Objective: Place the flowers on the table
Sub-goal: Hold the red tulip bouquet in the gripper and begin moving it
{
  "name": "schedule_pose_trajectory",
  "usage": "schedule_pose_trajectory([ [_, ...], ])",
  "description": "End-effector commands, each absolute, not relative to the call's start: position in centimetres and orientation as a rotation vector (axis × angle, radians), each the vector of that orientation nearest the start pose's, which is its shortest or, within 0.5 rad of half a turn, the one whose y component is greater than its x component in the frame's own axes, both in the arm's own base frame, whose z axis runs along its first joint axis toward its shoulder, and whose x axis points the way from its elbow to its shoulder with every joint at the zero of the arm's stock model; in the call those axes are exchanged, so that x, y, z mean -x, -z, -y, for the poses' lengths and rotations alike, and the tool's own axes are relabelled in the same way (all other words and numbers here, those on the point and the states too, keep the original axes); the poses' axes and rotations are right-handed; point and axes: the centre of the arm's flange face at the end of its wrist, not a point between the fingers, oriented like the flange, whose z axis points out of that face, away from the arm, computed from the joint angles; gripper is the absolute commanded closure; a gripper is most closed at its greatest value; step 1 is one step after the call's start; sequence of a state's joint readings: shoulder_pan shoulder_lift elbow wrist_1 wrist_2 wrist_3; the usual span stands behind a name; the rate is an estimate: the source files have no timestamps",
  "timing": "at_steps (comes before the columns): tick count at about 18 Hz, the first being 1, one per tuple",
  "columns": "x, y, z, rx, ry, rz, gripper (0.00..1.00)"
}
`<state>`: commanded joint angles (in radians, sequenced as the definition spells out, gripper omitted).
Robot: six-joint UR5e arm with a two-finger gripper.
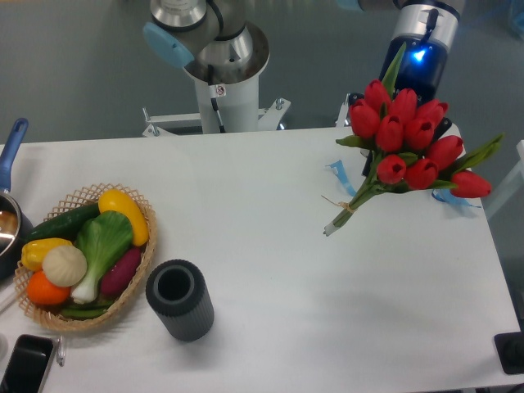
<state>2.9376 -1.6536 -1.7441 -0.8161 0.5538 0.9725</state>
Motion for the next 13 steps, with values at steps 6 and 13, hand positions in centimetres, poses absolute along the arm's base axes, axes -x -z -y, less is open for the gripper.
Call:
schedule_pose_trajectory([
  [6,47.3,-48.7,-32.0,2.049,-0.037,0.113,0.64],
  [13,47.4,-48.6,-32.7,2.225,-0.165,0.153,0.64],
])
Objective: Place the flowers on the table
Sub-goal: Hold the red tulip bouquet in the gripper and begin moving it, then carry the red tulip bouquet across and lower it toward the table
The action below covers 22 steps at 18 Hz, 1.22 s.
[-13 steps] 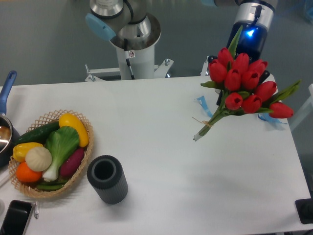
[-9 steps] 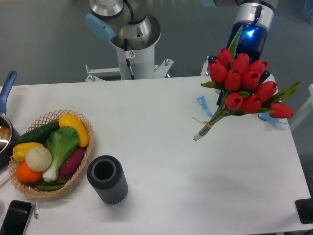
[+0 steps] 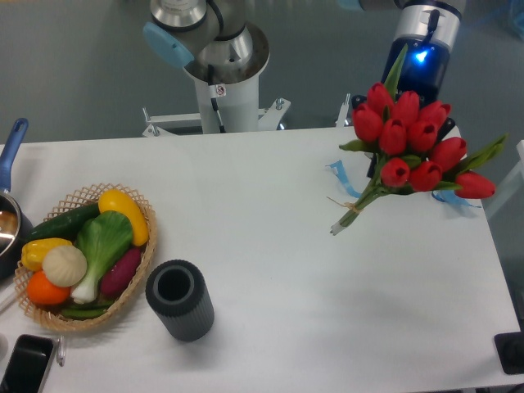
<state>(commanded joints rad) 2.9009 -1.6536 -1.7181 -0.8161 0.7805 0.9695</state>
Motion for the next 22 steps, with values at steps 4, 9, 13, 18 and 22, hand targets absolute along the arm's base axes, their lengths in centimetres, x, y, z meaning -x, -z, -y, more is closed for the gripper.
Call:
schedule_pose_trajectory([
  [4,47.1,-48.0,-33.2,2.306,-0.221,0.16,0.64],
  [9,46.4,-46.7,-36.2,2.447,-0.291,0.129,0.67],
  [13,46.0,-43.9,-38.4,2.585,-0.335,0.113,0.67],
  [18,46.9,-40.8,-40.1,2.739,-0.406,0.115,0.67],
  [22,46.9,-38.0,-41.8,2.895,-0.499,0.004,0.67],
])
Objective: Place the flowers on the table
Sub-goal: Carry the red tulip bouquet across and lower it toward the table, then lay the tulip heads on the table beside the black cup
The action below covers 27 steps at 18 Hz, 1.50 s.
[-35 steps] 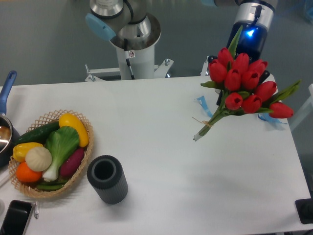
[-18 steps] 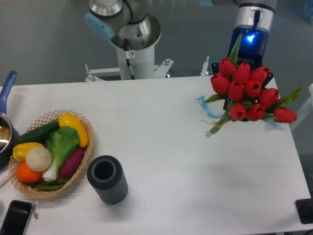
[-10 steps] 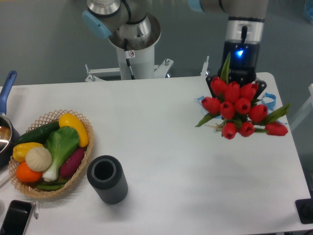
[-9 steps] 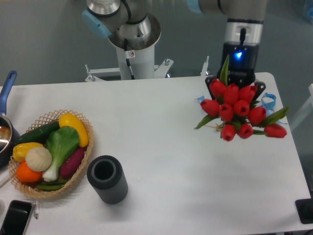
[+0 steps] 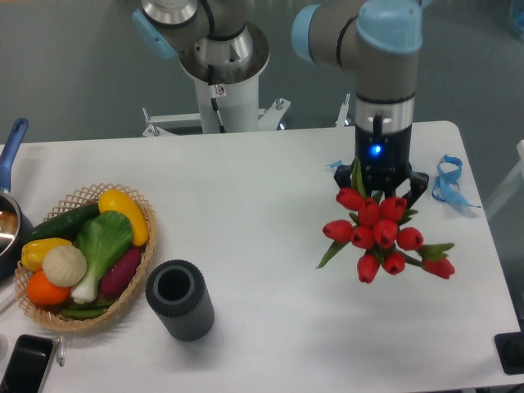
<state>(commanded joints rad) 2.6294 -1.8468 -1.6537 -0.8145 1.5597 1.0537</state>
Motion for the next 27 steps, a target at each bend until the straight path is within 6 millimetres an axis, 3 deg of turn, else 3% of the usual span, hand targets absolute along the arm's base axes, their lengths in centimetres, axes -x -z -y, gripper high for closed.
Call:
schedule_pose_trajectory([
  [3,47.7,-34.2,-42.7,2.972,-0.469,-0.029,0.67],
  [11,48.6,-26.9,-48.0,3.182,-0.532,-0.18,0.67],
  [18,49.2,-23.9,-49.6,3.156,-0.444,-0.186,0.65],
  [27,48.8,-21.8,-50.4,3.175,-0.409,-0.206,0.63],
])
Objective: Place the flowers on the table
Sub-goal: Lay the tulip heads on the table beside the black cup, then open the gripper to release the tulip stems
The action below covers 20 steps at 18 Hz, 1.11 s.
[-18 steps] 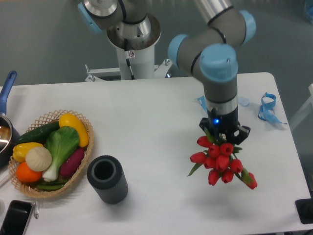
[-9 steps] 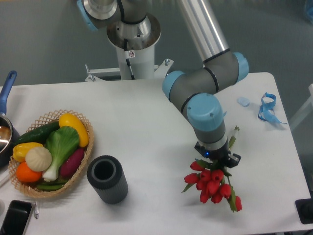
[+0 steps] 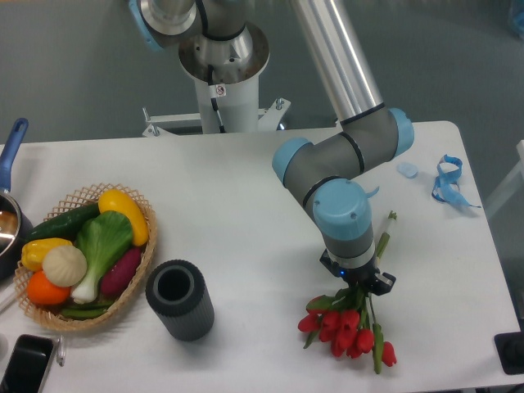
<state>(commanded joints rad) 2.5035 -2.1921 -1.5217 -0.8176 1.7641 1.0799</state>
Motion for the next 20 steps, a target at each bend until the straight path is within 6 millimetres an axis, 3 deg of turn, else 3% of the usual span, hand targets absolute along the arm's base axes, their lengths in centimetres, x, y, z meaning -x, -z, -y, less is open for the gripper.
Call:
schedule_pose_trajectory([
  [3,48.7,-21.8,-50.4,3.174,-0.408,-0.204,0.61],
  [4,48.8,-21.8,-50.4,3.173,-0.41,-0.199,0.41],
  [5,48.8,-21.9,-50.5,3.17,-0.413,-0.196,0.03],
  [11,48.9,-24.3,-51.4,3.108,-0.499,-0.086,0.0],
  [15,49.3,-29.7,-50.5,3.016,-0.522,-0.066,0.0],
  [20,52.0,-33.4,-48.4,3.037,-0.476,-0.005,0.0],
])
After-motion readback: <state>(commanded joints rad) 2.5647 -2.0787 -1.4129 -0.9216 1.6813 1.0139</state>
